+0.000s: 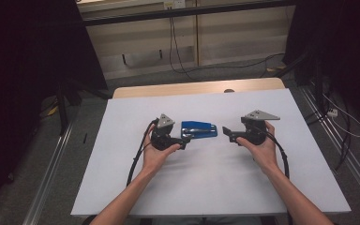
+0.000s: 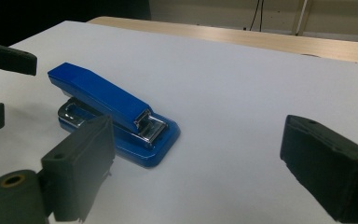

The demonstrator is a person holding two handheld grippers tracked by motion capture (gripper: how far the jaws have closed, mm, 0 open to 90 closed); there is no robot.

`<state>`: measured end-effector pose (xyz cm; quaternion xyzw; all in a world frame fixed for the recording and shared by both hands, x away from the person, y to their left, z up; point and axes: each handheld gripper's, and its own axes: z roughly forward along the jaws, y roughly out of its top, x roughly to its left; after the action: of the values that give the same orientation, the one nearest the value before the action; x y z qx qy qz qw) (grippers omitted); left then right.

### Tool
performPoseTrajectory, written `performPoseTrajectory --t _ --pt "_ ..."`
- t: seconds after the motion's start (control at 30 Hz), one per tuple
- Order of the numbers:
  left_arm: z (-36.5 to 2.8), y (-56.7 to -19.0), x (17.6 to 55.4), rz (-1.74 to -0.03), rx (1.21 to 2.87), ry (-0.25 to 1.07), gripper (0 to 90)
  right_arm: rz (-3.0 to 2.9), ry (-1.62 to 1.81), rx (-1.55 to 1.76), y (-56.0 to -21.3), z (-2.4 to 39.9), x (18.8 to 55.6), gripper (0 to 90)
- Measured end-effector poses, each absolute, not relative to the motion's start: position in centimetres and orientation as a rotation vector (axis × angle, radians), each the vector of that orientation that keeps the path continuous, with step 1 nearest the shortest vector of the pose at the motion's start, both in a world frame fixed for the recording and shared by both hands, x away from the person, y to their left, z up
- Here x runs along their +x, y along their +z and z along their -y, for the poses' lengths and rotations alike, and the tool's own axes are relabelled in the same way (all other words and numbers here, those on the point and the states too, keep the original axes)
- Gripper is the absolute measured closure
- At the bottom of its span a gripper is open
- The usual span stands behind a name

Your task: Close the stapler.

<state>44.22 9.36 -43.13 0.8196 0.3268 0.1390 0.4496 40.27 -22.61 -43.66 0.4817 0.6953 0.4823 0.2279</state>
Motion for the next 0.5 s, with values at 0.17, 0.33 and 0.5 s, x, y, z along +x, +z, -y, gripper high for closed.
performPoseTrajectory --t 0.17,0.33,0.5 --pt "-10.5 -42.1 44.0 -0.822 1.938 0.341 4.8 -1.913 1.342 1.317 -43.2 22.8 39.9 4.5" --pt "-11.8 -41.9 43.6 -0.819 1.965 0.418 5.3 -1.880 1.345 1.317 -42.8 22.9 39.4 3.6" --pt "-13.4 -41.9 43.1 -0.872 1.911 0.438 8.3 -1.881 1.303 1.275 -42.7 22.9 39.1 3.6"
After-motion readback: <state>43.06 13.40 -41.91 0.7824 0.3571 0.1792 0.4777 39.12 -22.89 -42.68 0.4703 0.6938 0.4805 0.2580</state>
